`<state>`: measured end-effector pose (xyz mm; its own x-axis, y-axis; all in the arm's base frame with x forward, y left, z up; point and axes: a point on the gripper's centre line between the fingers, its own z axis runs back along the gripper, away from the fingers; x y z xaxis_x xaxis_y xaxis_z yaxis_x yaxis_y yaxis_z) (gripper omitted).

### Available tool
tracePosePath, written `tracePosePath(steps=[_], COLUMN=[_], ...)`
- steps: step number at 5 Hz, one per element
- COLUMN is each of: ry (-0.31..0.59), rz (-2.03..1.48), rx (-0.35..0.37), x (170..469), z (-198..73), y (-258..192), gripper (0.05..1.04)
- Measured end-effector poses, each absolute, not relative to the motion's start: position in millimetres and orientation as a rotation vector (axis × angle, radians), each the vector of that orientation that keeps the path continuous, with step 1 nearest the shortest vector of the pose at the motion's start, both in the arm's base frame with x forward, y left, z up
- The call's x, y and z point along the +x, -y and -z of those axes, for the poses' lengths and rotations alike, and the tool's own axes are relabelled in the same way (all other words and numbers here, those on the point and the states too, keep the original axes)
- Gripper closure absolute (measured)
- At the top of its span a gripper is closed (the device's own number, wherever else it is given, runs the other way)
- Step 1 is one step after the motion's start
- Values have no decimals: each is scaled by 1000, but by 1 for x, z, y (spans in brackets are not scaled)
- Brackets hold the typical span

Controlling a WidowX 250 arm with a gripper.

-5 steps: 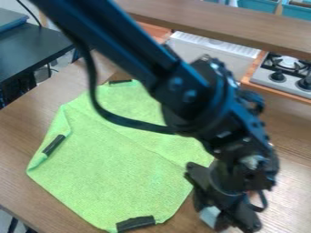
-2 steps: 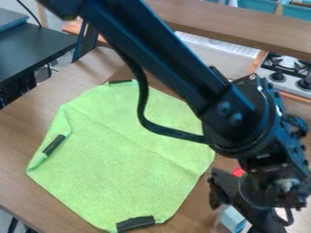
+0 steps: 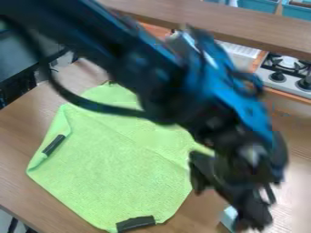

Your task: Move the blue cube to the right side of the table

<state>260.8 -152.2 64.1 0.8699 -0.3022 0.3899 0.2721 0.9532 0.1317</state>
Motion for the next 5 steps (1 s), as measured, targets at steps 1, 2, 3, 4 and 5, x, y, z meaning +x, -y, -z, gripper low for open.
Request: tracePosePath(steps=[1, 2, 3, 4, 5], ry=[445, 454, 441, 410, 352], rz=[281, 204, 110, 31, -54], rx=[81, 166, 210, 260, 287], x=[252, 247, 244, 244, 247], z=[-102, -115, -119, -110, -96], y=[111, 64, 14, -35, -83], gripper=[83, 83, 83, 83, 83])
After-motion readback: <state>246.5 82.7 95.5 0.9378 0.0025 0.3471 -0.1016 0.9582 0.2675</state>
